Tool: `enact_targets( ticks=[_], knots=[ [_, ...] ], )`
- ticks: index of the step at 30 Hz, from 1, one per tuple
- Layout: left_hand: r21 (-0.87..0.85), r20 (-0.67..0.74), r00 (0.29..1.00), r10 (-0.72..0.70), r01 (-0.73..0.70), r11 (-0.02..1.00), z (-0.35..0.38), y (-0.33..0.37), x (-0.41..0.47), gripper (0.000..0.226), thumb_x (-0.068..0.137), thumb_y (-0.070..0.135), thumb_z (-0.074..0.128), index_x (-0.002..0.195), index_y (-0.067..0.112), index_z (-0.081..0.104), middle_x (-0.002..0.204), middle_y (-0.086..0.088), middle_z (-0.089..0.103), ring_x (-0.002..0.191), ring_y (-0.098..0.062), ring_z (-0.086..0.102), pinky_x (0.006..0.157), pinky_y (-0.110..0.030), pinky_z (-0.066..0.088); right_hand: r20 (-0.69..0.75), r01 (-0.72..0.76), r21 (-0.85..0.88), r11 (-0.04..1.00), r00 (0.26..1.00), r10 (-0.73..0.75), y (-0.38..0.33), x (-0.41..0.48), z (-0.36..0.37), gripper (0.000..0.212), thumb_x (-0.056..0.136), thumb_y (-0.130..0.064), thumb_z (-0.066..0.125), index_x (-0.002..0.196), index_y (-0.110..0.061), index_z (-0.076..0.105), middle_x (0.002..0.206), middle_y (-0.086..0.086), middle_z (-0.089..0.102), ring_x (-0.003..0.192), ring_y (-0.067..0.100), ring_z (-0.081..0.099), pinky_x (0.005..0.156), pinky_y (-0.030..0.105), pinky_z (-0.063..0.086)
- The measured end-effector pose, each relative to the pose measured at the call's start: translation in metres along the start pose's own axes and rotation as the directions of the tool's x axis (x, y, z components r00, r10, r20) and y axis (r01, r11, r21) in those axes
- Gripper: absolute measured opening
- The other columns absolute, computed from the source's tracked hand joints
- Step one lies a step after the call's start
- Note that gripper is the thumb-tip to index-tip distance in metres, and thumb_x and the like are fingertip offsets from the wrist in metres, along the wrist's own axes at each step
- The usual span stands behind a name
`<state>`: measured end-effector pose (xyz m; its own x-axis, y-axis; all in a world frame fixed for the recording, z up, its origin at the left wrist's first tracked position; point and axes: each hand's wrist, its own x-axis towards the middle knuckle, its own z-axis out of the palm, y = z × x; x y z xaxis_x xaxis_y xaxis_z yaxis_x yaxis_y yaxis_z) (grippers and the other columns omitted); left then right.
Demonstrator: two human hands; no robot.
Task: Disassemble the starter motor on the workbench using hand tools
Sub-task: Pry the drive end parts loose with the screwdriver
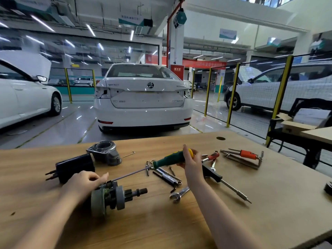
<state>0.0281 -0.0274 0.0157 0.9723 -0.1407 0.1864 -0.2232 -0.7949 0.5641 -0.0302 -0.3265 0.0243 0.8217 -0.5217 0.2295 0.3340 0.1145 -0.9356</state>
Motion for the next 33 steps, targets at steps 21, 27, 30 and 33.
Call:
enact_targets(
  ticks=[21, 27, 30, 33],
  knots=[
    [0.027, -0.061, 0.998, -0.001, 0.003, 1.000, 0.008, -0.002, 0.045, 0.031, 0.085, 0.054, 0.054, 0.070, 0.031, 0.068, 0.074, 0.012, 0.068, 0.073, -0.003, 0.061, 0.067, -0.025, 0.048, -0.011, -0.265, -0.240, 0.934, 0.963, 0.270, 0.039, 0.072, 0.009, 0.058, 0.093, -0.059, 0.022, 0.089, -0.016, 0.060, 0.086, 0.009, 0.059, 0.067, 0.018, 0.053, 0.059, 0.028, 0.042],
    [-0.014, -0.069, 0.998, 0.009, -0.010, 1.000, 0.009, -0.007, 0.044, 0.037, 0.084, 0.057, 0.053, 0.065, 0.029, 0.068, 0.064, 0.010, 0.066, 0.066, -0.004, 0.060, 0.058, -0.024, 0.041, 0.061, -0.224, -0.044, 0.973, 0.972, 0.227, 0.048, 0.066, 0.001, 0.018, 0.093, -0.020, 0.052, 0.106, -0.011, 0.060, 0.092, 0.008, 0.056, 0.080, 0.018, 0.056, 0.061, 0.027, 0.046],
    [-0.051, -0.079, 0.997, 0.012, -0.016, 0.999, 0.009, -0.008, 0.042, 0.038, 0.083, 0.057, 0.054, 0.064, 0.028, 0.069, 0.064, 0.009, 0.067, 0.066, -0.005, 0.061, 0.062, -0.027, 0.046, 0.102, -0.267, 0.122, 0.956, 0.962, 0.255, 0.047, 0.067, 0.001, 0.020, 0.092, -0.009, 0.050, 0.111, -0.005, 0.058, 0.095, 0.011, 0.060, 0.085, 0.019, 0.059, 0.065, 0.026, 0.052],
    [-0.060, -0.068, 0.998, 0.016, -0.020, 0.998, 0.008, -0.008, 0.042, 0.038, 0.083, 0.058, 0.055, 0.064, 0.028, 0.070, 0.065, 0.009, 0.067, 0.066, -0.005, 0.061, 0.065, -0.029, 0.049, 0.179, -0.405, 0.321, 0.856, 0.914, 0.365, 0.047, 0.070, -0.001, 0.027, 0.089, 0.006, 0.048, 0.113, -0.005, 0.055, 0.103, 0.010, 0.062, 0.087, 0.012, 0.063, 0.065, 0.017, 0.055]
  ],
)
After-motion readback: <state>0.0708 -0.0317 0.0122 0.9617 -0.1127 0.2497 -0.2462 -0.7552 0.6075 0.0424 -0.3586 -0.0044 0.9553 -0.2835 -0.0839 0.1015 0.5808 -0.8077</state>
